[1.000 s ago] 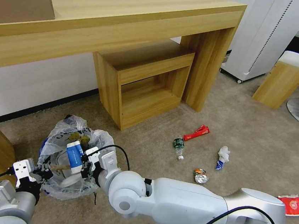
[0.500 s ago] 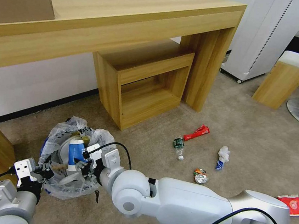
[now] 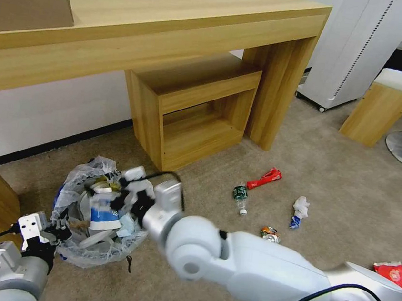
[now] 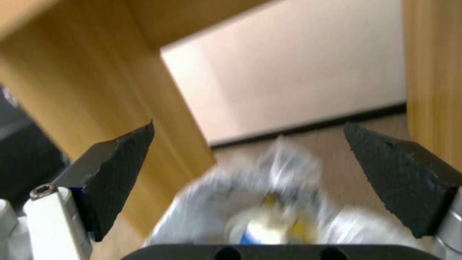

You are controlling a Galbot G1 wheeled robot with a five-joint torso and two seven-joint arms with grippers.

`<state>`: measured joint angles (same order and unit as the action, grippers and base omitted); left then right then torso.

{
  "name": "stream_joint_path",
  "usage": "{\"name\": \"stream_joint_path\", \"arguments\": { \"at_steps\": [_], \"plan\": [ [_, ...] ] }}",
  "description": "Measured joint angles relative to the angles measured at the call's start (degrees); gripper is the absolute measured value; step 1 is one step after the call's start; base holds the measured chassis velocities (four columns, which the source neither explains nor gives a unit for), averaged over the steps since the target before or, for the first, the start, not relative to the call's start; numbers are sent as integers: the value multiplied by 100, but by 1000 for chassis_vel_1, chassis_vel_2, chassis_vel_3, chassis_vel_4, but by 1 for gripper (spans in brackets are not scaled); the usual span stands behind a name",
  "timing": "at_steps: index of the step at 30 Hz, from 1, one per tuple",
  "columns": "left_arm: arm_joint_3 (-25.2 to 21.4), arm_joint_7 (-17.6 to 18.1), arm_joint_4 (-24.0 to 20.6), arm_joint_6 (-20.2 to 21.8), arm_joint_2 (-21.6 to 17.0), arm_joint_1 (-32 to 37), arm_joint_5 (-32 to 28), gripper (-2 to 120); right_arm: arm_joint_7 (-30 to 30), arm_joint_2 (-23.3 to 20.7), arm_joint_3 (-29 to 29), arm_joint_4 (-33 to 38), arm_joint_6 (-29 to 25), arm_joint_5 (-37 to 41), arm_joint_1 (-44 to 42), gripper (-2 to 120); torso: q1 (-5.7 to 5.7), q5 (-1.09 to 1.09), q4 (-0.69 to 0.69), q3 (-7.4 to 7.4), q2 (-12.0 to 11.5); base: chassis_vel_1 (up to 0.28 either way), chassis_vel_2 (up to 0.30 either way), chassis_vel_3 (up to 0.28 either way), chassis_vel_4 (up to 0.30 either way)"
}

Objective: Pick up the trash bin and place the garbage on the floor into it.

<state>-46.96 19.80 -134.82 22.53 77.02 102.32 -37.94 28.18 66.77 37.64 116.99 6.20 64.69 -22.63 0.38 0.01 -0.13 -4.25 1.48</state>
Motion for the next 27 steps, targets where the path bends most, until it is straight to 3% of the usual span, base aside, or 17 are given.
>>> {"name": "stream_joint_path", "arguments": {
  "at_steps": [7, 17, 21, 24, 27],
  "plan": [
    [-3, -2, -33, -8, 86, -9, 54, 0, -390, -421, -930, -74, -396, -393, -474, 100, 0, 1, 1, 0, 0, 0, 0, 0, 0],
    [52, -23, 30, -15, 55, -83, 73, 0, -810, -1026, -2755, 234, -707, -849, -1534, 100, 0, 1, 0, 0, 0, 0, 0, 0, 0],
    [70, -25, 35, -13, 42, -77, 75, 0, -825, -1139, -3254, 397, -721, -883, -1872, 100, 0, 0, 0, 1, 0, 0, 0, 0, 0],
    [118, -27, 47, 41, -6, -66, 83, 0, -670, -1321, -4090, 630, -611, -1212, -2748, 100, 0, 0, 0, 1, 0, 0, 0, 0, 0],
    [144, -26, 47, 85, -43, -46, 82, 0, -572, -1404, -4464, 696, -560, -1447, -3146, 100, 0, 2, -1, 0, 0, 0, 0, 0, 0]
  ]
}}
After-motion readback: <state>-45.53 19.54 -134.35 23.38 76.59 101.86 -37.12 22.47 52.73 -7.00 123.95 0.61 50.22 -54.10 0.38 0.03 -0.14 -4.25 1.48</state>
